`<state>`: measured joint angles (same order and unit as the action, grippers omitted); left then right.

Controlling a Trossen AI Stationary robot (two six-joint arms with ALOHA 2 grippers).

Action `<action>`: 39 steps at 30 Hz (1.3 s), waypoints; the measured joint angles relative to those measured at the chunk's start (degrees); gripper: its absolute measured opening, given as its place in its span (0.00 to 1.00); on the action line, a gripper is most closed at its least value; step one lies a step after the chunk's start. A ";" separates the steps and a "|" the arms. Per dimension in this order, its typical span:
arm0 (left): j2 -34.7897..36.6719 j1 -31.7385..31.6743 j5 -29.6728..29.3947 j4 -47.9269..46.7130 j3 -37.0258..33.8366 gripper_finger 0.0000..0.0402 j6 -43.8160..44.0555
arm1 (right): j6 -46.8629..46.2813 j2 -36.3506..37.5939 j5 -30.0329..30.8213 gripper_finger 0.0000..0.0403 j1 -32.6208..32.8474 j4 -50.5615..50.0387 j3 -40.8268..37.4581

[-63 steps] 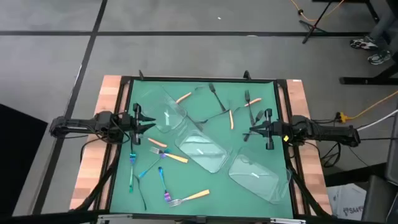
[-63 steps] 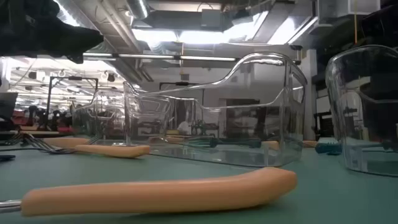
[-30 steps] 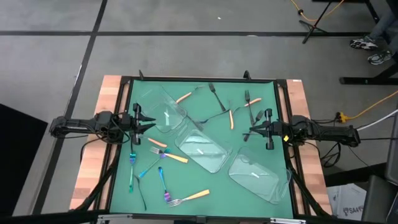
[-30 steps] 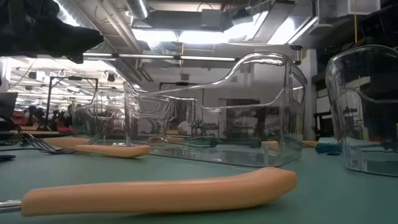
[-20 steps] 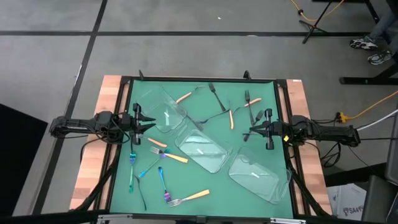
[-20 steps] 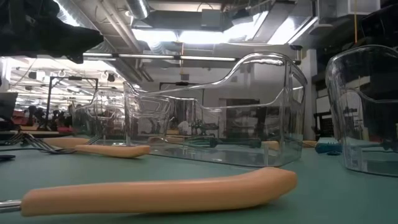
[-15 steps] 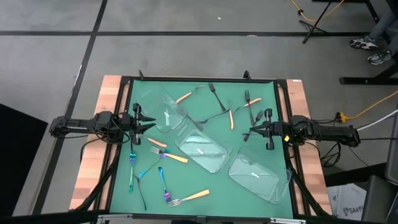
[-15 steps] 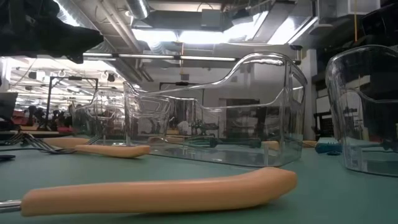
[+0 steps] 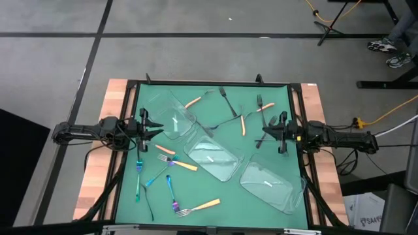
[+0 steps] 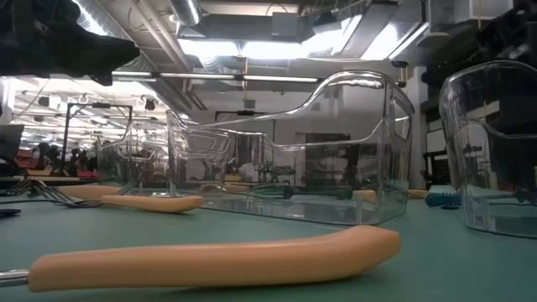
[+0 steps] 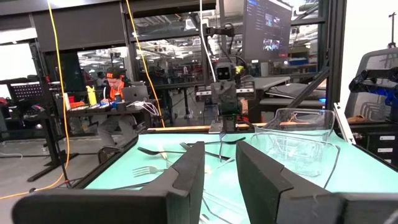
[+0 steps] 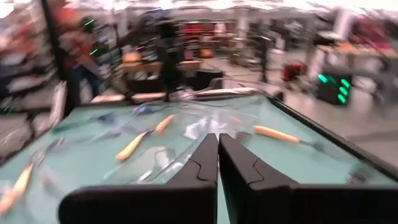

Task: Sort silverware by color (type)
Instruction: Put the blue fork into the center transparent bin

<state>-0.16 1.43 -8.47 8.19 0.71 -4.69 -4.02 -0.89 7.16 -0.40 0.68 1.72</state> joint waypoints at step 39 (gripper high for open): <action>0.01 -0.02 -0.06 0.00 0.00 0.21 -0.41 | 4.73 -14.43 9.24 0.54 0.00 -12.37 24.88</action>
<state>-0.15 1.42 -8.53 8.19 0.72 -5.10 0.71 -15.32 16.40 -0.40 -11.69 26.60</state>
